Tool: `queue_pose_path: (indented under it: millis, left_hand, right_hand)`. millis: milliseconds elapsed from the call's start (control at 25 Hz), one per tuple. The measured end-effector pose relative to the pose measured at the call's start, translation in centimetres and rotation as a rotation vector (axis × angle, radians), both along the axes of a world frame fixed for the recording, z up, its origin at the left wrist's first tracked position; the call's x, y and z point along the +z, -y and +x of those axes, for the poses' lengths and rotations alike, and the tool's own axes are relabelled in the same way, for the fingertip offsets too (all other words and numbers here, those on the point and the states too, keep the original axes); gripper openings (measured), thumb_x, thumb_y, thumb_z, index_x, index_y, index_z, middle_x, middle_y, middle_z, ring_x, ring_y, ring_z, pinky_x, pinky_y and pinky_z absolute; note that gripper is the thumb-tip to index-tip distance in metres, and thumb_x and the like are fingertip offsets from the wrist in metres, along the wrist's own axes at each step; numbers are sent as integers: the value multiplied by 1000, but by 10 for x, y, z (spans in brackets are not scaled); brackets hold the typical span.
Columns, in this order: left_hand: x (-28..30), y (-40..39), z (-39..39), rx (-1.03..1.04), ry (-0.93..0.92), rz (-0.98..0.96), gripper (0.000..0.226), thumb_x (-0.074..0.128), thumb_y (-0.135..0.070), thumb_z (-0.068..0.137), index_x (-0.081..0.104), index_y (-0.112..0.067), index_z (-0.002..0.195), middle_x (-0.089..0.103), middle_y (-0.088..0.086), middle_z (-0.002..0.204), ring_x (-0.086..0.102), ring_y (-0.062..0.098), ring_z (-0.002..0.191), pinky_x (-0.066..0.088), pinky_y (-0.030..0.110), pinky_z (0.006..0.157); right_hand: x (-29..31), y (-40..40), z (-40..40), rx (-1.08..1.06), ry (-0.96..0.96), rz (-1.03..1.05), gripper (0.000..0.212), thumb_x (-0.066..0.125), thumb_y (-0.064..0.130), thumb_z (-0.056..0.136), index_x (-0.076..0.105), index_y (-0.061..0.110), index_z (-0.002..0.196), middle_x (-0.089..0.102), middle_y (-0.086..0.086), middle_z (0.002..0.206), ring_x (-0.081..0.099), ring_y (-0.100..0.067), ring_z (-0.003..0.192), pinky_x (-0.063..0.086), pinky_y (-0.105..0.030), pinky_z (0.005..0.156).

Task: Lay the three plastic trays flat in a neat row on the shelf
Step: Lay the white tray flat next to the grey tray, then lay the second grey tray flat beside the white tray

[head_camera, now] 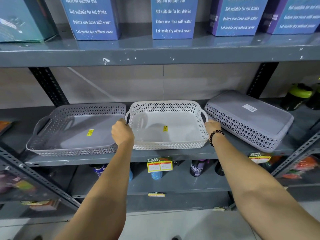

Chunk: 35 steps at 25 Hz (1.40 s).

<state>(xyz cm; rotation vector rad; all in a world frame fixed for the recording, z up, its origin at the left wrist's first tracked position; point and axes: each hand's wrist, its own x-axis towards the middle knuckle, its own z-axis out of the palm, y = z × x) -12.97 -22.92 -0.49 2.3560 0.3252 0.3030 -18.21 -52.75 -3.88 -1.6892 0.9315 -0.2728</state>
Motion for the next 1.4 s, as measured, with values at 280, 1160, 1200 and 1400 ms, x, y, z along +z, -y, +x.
queue_pose_path:
  millis: [280, 1160, 1200, 1400]
  left_hand:
    - [18, 53, 5, -222, 65, -28, 19, 51, -11, 92, 68, -8, 100, 73, 19, 97, 66, 31, 80, 55, 35, 75]
    - [20, 405, 56, -776, -267, 139, 64, 32, -51, 97, 47, -1, 135, 46, 25, 142, 43, 38, 131, 34, 39, 109]
    - [18, 407, 60, -764, -329, 138, 73, 31, -58, 93, 44, -2, 138, 43, 23, 145, 41, 36, 134, 32, 40, 111]
    - [17, 411, 68, -707, -436, 123, 84, 28, -66, 89, 34, -2, 143, 36, 21, 150, 37, 36, 137, 30, 43, 114]
  right_hand:
    - [31, -7, -19, -150, 151, -205, 22, 46, 3, 88, 66, 2, 78, 55, -8, 73, 52, -26, 80, 49, -34, 74]
    - [44, 261, -69, -354, -160, 72, 53, 34, 24, 97, 27, 3, 145, 33, -14, 151, 43, -24, 129, 34, -31, 107]
    - [45, 262, -68, -375, -169, 92, 55, 38, 26, 95, 27, 6, 145, 34, -12, 150, 46, -24, 125, 35, -31, 107]
    - [52, 264, -68, -446, -141, 174, 61, 46, 27, 90, 26, 10, 146, 38, -11, 148, 44, -28, 132, 37, -33, 107]
